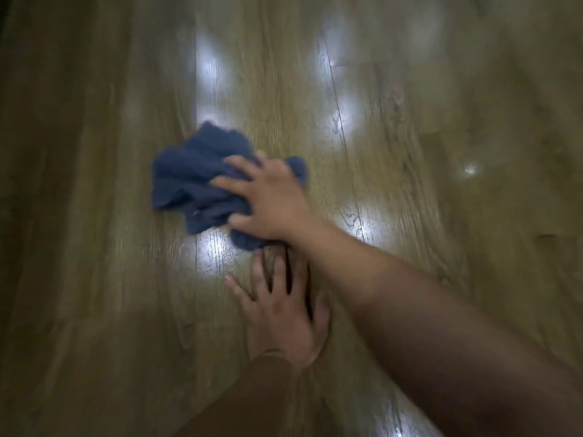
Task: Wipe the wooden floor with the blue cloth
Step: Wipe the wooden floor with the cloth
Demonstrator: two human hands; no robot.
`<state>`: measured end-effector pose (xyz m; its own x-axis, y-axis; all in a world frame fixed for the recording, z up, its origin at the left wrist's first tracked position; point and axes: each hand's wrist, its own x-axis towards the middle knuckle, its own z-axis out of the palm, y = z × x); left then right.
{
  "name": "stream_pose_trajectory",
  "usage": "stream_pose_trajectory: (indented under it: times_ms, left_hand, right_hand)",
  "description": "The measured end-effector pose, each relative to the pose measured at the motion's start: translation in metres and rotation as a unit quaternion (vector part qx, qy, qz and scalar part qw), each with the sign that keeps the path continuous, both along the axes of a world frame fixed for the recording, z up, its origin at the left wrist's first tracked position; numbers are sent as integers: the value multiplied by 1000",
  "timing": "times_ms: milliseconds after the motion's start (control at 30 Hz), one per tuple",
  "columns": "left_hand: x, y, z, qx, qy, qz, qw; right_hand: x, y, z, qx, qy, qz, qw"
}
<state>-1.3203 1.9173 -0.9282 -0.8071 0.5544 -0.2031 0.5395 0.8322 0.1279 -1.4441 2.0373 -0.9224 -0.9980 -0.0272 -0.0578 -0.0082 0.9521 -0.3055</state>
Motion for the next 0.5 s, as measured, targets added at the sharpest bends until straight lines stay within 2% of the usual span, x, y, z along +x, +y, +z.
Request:
stream_pose_trajectory:
  times_ms: [100,233,300,400,467,500]
  left_hand:
    - [1,-3,2,-15,-26,2,1000]
    - [2,-4,2,-22,-39,-3,999]
    - [2,-4,0,-11,-25,-2,1000]
    - [3,-4,3,-18,-28,4,999]
    - [3,-2,3,-17,-28,6,999]
    - [3,-2,2,-18,-30,3,999]
  right_hand:
    - [79,110,-1,9,6,-205,979]
    - [203,186,4,54,7,-425,904]
    - [249,192,4,60,-2,-507,860]
    - [267,167,-1,60,-13,-588,806]
    - [257,138,-2,59,-10,-611,790]
    - [250,122,-1,54,-6,-606,794]
